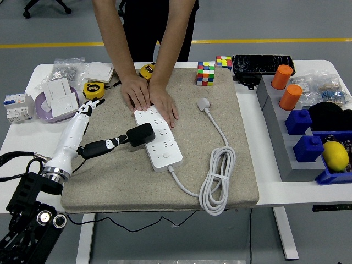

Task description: Pick up the plug,place it near the board,insert it into the board,press the button

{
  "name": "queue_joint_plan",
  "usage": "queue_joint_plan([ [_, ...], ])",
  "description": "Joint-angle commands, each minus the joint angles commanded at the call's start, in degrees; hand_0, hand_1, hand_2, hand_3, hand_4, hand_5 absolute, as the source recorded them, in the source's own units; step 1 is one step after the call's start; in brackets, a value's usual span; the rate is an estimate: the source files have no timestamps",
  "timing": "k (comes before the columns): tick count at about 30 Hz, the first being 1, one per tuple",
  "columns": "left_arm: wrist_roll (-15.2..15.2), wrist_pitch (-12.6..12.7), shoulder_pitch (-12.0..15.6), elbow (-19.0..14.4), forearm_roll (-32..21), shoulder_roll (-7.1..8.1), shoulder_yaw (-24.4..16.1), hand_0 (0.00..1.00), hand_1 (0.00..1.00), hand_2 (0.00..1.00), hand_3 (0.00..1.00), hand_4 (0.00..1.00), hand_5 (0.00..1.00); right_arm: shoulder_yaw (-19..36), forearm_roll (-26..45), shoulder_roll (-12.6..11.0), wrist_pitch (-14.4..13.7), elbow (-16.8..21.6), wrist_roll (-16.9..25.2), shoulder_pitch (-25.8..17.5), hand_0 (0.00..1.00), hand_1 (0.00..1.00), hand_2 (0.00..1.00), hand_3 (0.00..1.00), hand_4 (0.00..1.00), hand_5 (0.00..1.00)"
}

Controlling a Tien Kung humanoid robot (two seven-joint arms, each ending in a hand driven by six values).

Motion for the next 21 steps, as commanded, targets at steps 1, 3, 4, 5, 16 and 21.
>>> queue_joint_plan([
  [1,-0.2,0.0,0.2,0.0,-1.8,-0.04,-0.1,0.998,0.998,0.998,0.998,0.998,0.679,0.0,0.0,0.0,0.0,0.0,0.0,0.0,0.858,0.849,0.823,0.847,0.998,0.998],
  [3,0.0,0.3,0.6,-0.4,-1.8,0.11,0.0,0.998,0.998,0.998,0.998,0.998,0.679,-0.2,-0.2,0.1,0.1,0.0,0.1,0.0,0.858,0.849,0.823,0.847,0.998,0.998],
  [4,0.1,0.6,0.7,-0.6,-0.1,0.26,0.2,0.998,0.998,0.998,0.998,0.998,0.679,-0.3,-0.3,0.1,0.1,0.0,0.1,-0.1,0.858,0.849,0.823,0.847,0.998,0.998],
  [5,0.3,0.8,0.6,-0.8,1.6,0.48,0.7,0.998,0.998,0.998,0.998,0.998,0.679,-0.5,-0.3,0.1,0.2,0.0,0.1,-0.2,0.858,0.849,0.823,0.847,0.998,0.998],
  [16,3.6,-0.1,-1.4,-0.7,6.2,2.1,9.8,0.345,0.307,0.324,0.857,0.854,0.436,-0.4,-0.5,0.0,0.3,0.0,0.3,-0.6,0.859,0.85,0.824,0.846,0.998,0.998],
  [21,5.1,-3.3,-2.1,-0.7,6.0,2.41,11.0,0.233,0.093,0.175,0.73,0.473,0.125,-0.9,-0.2,-0.1,0.4,0.0,0.5,-0.5,0.86,0.85,0.824,0.844,0.998,0.998],
])
